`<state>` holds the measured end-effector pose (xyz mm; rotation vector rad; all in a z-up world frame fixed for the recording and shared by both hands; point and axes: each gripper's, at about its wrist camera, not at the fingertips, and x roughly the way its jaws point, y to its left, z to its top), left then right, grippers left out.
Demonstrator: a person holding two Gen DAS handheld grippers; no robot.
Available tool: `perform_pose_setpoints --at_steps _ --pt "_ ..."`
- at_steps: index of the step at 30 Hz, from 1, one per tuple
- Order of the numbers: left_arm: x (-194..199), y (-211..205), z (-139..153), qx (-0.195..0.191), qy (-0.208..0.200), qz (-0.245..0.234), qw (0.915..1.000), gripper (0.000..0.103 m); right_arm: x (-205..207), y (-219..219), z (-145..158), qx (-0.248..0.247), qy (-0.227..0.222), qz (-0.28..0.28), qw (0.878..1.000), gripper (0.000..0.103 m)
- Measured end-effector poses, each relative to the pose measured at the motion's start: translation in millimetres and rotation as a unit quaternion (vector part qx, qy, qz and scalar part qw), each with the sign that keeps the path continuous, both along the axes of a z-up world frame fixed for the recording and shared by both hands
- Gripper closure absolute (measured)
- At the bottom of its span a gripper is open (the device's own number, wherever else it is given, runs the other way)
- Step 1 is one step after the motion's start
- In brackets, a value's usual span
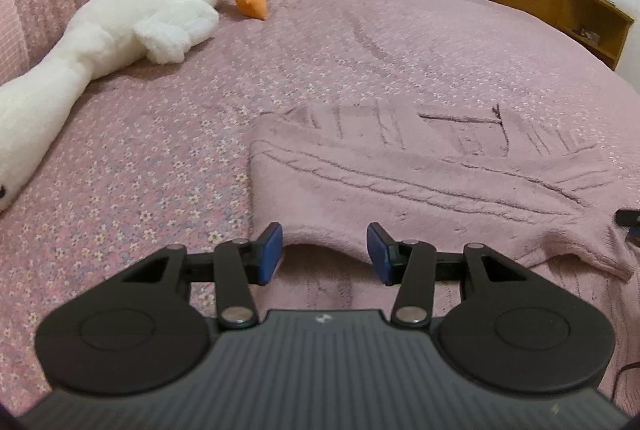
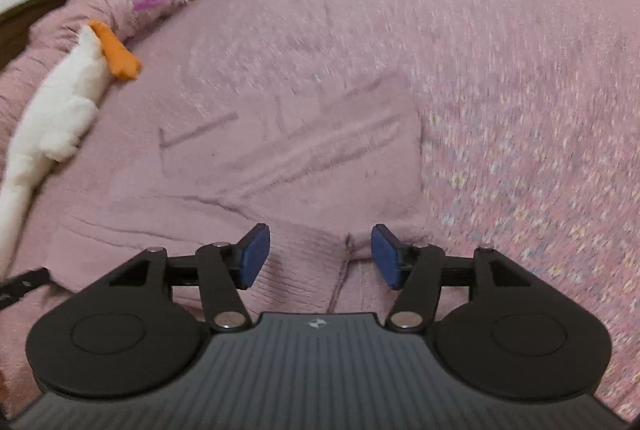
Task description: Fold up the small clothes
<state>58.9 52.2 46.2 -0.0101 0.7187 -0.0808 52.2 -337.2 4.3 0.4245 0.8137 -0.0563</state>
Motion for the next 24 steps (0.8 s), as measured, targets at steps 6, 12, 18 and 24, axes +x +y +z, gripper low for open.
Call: perform_pose_setpoints --at_steps 6,12,18,24 --pt "2.6 -3.5 -0.1 -0.013 -0.012 -0.003 0.9998 0.055 3.1 41.4 3.0 -0.031 0.000 0.056 0.998 0.091" --pt "16.6 -11.8 -0.4 -0.005 -0.032 0.011 0.9994 0.055 2.7 47.9 59.1 -0.118 -0.093 0.061 0.987 0.092" --pt "38.7 -17.6 -17.2 0.004 -0.030 0.032 0.9990 0.054 39.6 32.4 65.7 -0.173 -0.085 0.050 0.980 0.092" --pt "51.6 -22.6 -35.2 0.049 -0.024 0.024 0.9982 0.054 70.0 7.9 4.4 -0.143 -0.001 0.014 0.990 0.090"
